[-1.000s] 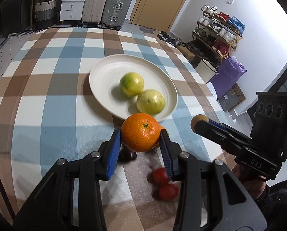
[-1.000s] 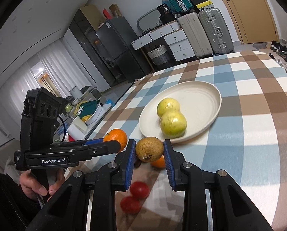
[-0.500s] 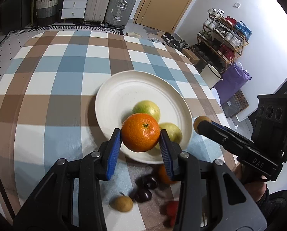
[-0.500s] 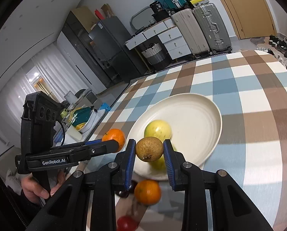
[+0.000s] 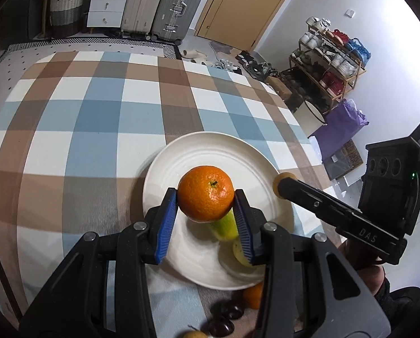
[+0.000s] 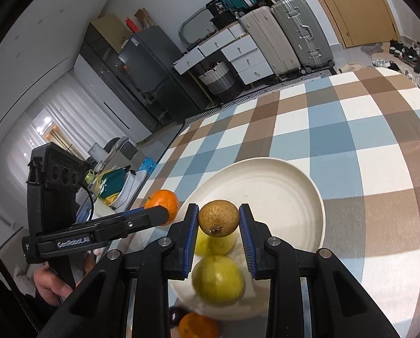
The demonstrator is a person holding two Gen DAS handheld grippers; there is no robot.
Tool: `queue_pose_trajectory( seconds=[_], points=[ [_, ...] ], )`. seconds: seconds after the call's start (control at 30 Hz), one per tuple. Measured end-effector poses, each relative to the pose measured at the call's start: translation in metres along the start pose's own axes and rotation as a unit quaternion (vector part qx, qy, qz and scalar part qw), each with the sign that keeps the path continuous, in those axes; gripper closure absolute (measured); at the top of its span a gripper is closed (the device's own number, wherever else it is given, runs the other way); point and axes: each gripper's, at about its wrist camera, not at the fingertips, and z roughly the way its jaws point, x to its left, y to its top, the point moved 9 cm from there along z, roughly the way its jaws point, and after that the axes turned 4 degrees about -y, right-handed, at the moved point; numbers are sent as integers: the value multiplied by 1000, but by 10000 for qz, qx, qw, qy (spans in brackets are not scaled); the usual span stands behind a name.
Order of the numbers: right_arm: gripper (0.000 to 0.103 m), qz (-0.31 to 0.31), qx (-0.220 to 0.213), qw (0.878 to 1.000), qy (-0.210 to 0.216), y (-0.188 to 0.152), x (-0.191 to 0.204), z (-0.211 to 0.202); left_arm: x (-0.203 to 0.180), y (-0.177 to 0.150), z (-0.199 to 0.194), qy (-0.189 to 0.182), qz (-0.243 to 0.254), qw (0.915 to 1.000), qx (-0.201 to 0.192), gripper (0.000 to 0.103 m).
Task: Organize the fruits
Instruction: 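Carry the orange and kiwi onto the white plate and open both tools, then withdraw both tools from the plate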
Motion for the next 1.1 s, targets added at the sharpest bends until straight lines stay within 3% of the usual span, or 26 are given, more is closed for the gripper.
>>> queue_pose_trajectory(
  seconds=[0.67, 0.73, 0.8, 1.1],
  points=[
    [73, 198, 226, 9994, -145, 0, -13, 33, 13, -2, 37, 16, -28, 9995, 317, 66],
    [68, 173, 235, 9994, -184, 0, -12, 34, 12, -2, 37, 1, -19, 9994, 339, 66],
    [55, 171, 205, 9995, -158, 0, -10, 32, 9, -2, 37, 5, 26, 9994, 352, 65],
    [54, 237, -15, 9995, -214, 6, -11, 16, 8, 0, 19, 73, -15, 9997, 225, 59]
  ],
)
